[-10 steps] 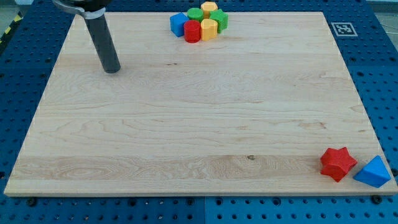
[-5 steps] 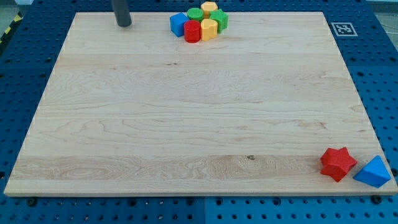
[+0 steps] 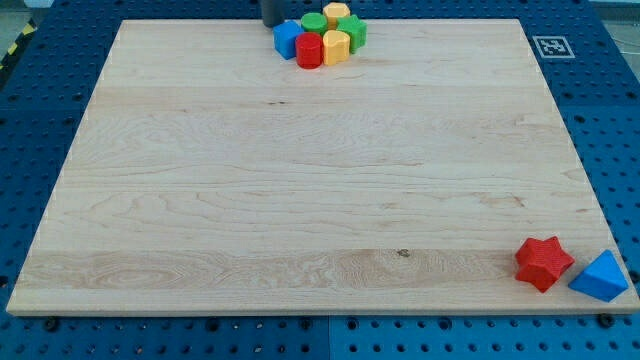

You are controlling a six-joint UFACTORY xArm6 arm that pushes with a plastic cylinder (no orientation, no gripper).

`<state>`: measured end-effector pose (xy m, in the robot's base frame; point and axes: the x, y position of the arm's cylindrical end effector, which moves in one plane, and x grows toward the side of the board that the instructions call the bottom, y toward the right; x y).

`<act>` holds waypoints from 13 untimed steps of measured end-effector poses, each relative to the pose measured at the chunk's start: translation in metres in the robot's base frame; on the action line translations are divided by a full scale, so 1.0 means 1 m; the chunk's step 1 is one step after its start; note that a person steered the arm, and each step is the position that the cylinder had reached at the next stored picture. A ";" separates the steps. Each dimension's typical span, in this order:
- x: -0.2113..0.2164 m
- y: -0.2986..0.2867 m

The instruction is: Push the yellow hexagon towards the top right of the board

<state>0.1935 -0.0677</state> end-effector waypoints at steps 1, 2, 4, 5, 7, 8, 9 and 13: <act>-0.001 0.019; -0.001 0.032; -0.001 0.050; 0.000 0.061; -0.001 0.107; -0.001 0.133; -0.001 0.153; -0.001 0.228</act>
<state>0.1920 0.1604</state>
